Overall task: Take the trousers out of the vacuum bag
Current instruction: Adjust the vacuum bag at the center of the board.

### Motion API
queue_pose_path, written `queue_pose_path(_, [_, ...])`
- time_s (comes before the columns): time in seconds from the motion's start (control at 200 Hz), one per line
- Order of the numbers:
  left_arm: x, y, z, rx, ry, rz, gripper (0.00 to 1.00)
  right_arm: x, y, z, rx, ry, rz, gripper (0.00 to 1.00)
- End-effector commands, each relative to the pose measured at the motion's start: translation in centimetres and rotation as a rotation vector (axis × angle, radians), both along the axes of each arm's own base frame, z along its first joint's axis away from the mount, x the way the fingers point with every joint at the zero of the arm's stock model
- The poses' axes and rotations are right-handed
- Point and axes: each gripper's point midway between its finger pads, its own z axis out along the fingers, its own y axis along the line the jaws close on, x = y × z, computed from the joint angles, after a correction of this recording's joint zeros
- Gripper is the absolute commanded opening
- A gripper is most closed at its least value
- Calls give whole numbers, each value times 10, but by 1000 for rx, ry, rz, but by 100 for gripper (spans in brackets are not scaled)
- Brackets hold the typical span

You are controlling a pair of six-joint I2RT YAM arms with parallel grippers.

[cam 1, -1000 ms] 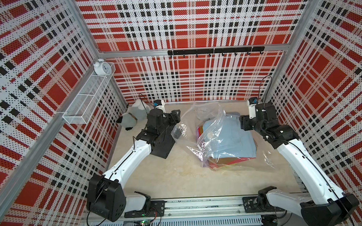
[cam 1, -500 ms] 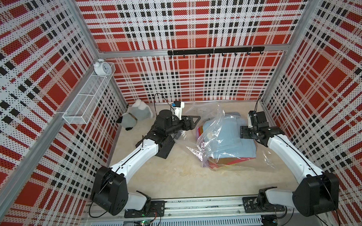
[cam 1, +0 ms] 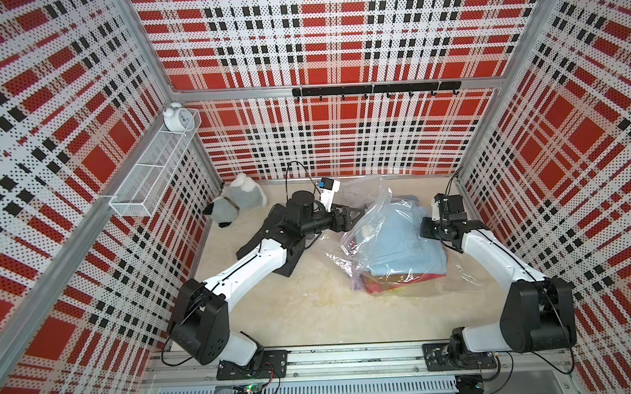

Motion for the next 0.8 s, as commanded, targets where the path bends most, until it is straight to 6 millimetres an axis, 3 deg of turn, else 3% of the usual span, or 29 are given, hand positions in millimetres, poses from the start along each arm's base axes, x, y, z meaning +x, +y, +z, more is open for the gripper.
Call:
queue_pose_path(0.0, [0, -9, 17, -18, -47, -26, 81, 7, -2, -22, 4, 58, -2, 0])
queue_pose_path(0.185, [0, -13, 18, -21, -53, -35, 79, 23, -12, -16, -38, 44, -12, 0])
queue_pose_path(0.431, [3, -24, 12, -24, -39, -49, 74, 57, -51, 9, -113, -13, -80, 0])
queue_pose_path(0.792, [5, -26, 11, -35, -33, -32, 74, 100, -106, 25, -205, -91, -202, 0])
